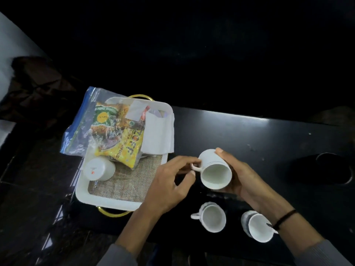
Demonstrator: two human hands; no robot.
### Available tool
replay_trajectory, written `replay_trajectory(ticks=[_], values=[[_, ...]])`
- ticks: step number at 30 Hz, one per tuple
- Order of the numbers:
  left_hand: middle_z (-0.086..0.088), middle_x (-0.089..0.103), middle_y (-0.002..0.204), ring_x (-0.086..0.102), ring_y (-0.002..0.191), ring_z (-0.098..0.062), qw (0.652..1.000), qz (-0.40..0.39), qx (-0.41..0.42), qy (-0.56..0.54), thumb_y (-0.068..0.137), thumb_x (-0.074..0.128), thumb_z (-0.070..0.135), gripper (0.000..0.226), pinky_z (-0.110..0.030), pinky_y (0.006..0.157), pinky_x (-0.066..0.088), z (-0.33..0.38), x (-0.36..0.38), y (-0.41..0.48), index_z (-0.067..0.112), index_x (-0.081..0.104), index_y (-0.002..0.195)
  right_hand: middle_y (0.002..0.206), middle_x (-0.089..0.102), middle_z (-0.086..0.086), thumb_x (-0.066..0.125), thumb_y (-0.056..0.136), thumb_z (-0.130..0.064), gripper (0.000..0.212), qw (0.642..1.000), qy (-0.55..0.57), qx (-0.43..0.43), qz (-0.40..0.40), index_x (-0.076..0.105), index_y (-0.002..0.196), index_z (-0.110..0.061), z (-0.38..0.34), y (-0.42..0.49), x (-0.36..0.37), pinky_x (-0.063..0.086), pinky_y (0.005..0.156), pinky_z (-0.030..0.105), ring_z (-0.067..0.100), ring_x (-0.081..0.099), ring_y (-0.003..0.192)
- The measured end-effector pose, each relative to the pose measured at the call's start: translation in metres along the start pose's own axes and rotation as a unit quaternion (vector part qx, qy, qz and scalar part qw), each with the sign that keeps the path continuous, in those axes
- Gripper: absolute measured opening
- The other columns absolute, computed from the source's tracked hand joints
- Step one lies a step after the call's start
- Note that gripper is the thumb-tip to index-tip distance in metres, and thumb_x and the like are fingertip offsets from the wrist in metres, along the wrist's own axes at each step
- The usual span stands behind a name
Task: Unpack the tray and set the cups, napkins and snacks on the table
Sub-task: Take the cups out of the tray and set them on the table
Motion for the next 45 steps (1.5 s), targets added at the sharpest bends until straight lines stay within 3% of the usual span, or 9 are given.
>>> replay_trajectory(ticks=[5, 9, 12, 18, 23, 30, 35, 38, 45], values=[[0.003, 0.07, 0.127, 0.066, 0.116, -0.008, 0.997, -0.043, 0.03, 0.058, 0.096, 0.066, 0.008, 0.027, -0.034, 0.1, 0.054, -0.002, 0.021, 0.004, 0.011, 0.07, 0.122, 0.111, 0.08, 0.007, 0.066, 0.083, -0.07, 0.052, 0.999, 0.04, 0.03, 0.006, 0.08, 0.112, -0.029, 0.008, -0.003, -0.022, 0.063, 0.079, 0.039, 0.022, 0.078, 0.099], [-0.002, 0.065, 0.136, 0.06, 0.127, -0.01, 0.992, -0.048, 0.05, 0.107, 0.098, 0.062, 0.007, 0.028, -0.027, 0.108, 0.046, 0.002, 0.03, 0.006, 0.009, 0.069, 0.125, 0.107, 0.081, 0.01, 0.063, 0.083, -0.074, 0.059, 0.995, 0.079, 0.057, 0.006, 0.082, 0.107, -0.024, 0.019, -0.003, -0.029, 0.063, 0.075, 0.04, 0.024, 0.079, 0.096], [-0.003, 0.069, 0.13, 0.063, 0.122, -0.011, 0.992, -0.04, 0.046, 0.108, 0.098, 0.061, 0.003, 0.023, -0.025, 0.105, 0.047, 0.002, 0.038, 0.006, 0.005, 0.07, 0.119, 0.102, 0.081, 0.012, 0.055, 0.087, -0.076, 0.06, 0.994, 0.087, 0.062, 0.02, 0.084, 0.099, -0.024, 0.026, 0.0, -0.033, 0.064, 0.072, 0.043, 0.028, 0.08, 0.093], [0.005, 0.074, 0.102, 0.071, 0.094, -0.013, 0.998, -0.011, -0.046, 0.039, 0.102, 0.058, 0.009, 0.016, -0.037, 0.086, 0.058, -0.02, 0.052, 0.0, 0.012, 0.071, 0.112, 0.103, 0.079, 0.008, 0.056, 0.094, -0.065, 0.052, 0.991, 0.02, 0.03, 0.13, 0.08, 0.1, -0.019, 0.033, 0.01, -0.038, 0.066, 0.069, 0.037, 0.023, 0.08, 0.089], [0.004, 0.076, 0.098, 0.074, 0.097, -0.013, 0.988, 0.009, -0.144, -0.06, 0.102, 0.058, 0.009, 0.018, -0.038, 0.09, 0.061, -0.046, 0.063, -0.007, 0.019, 0.072, 0.106, 0.109, 0.078, -0.01, 0.058, 0.09, -0.069, 0.047, 0.99, -0.057, -0.03, 0.127, 0.08, 0.106, -0.03, 0.041, 0.011, -0.037, 0.065, 0.081, 0.032, 0.011, 0.075, 0.102], [0.002, 0.078, 0.099, 0.076, 0.099, -0.016, 0.96, 0.059, -0.221, -0.164, 0.099, 0.059, 0.004, 0.028, -0.037, 0.092, 0.06, -0.065, 0.08, -0.01, 0.026, 0.076, 0.099, 0.1, 0.076, -0.027, 0.06, 0.092, -0.064, 0.035, 0.987, -0.081, -0.064, 0.123, 0.08, 0.103, -0.038, 0.051, 0.018, -0.036, 0.064, 0.082, 0.025, -0.009, 0.071, 0.096], [0.0, 0.078, 0.103, 0.075, 0.102, -0.016, 0.946, 0.081, -0.247, -0.195, 0.098, 0.063, 0.004, 0.019, -0.039, 0.093, 0.06, -0.074, 0.088, -0.014, 0.016, 0.076, 0.104, 0.105, 0.077, -0.022, 0.057, 0.091, -0.067, 0.038, 0.988, -0.08, -0.053, 0.125, 0.08, 0.104, -0.039, 0.051, 0.024, -0.038, 0.06, 0.097, 0.033, -0.001, 0.072, 0.103], [-0.002, 0.079, 0.104, 0.075, 0.103, -0.018, 0.936, 0.094, -0.261, -0.218, 0.097, 0.064, 0.004, 0.019, -0.04, 0.093, 0.059, -0.077, 0.088, -0.017, 0.016, 0.077, 0.103, 0.104, 0.076, -0.027, 0.056, 0.088, -0.071, 0.043, 0.987, -0.086, -0.046, 0.124, 0.078, 0.109, -0.039, 0.051, 0.025, -0.036, 0.058, 0.101, 0.035, -0.001, 0.071, 0.103], [-0.001, 0.079, 0.103, 0.075, 0.102, -0.018, 0.927, 0.09, -0.276, -0.238, 0.096, 0.064, 0.003, 0.024, -0.039, 0.091, 0.06, -0.082, 0.086, -0.024, 0.022, 0.078, 0.098, 0.108, 0.078, -0.017, 0.057, 0.081, -0.076, 0.049, 0.987, -0.095, -0.041, 0.127, 0.079, 0.105, -0.04, 0.057, 0.025, -0.032, 0.057, 0.102, 0.039, 0.004, 0.072, 0.106]])
Point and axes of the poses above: each hand's wrist, its own y-axis towards the middle knuckle, its own x-axis out of the palm, z = x × y, the point moved 2 cm from there along y, towards the middle knuckle
